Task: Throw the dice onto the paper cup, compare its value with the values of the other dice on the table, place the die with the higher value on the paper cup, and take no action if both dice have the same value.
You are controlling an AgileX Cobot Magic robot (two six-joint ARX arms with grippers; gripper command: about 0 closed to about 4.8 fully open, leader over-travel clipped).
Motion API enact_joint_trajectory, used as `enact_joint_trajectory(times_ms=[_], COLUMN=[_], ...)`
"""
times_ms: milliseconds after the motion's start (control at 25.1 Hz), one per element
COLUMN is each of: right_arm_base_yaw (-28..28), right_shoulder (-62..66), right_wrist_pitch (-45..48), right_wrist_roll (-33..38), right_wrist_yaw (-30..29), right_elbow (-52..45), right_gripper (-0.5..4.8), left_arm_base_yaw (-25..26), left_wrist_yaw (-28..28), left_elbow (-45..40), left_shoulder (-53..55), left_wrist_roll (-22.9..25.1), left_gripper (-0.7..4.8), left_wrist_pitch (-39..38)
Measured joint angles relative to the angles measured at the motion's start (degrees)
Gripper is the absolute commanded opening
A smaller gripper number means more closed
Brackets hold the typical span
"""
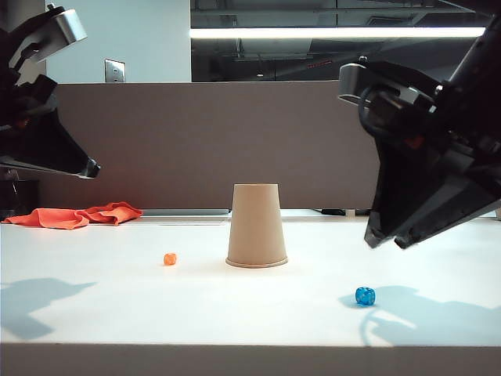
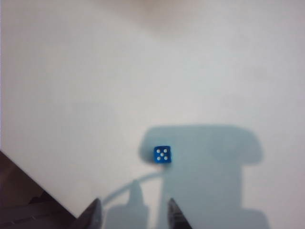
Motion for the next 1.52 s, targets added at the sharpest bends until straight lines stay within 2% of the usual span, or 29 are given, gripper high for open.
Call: enact_joint_trajectory(times_ms=[359, 479, 1516], right_arm_base_yaw=[0.0, 0.0, 0.04], right_shoulder=[0.17, 0.24, 3.56], right_wrist_pitch=[1.25, 1.29, 3.37], right_wrist_roll=[0.0, 0.0, 1.42], right_wrist_yaw=[1.25, 1.62, 2.73], right_elbow=[0.02, 0.02, 0.02], right_gripper=[1.82, 2.21, 2.45], left_arm_base_yaw=[0.0, 0.0, 0.0], left_wrist_yaw=[0.0, 0.0, 0.0], left_elbow=[0.0, 0.0, 0.0], left_shoulder=[-0.02, -0.02, 0.0], left_wrist_roll=[0.0, -0.02, -0.2], left_gripper=[-0.05, -0.05, -0.05], left_wrist_pitch=[0.0, 0.0, 0.0])
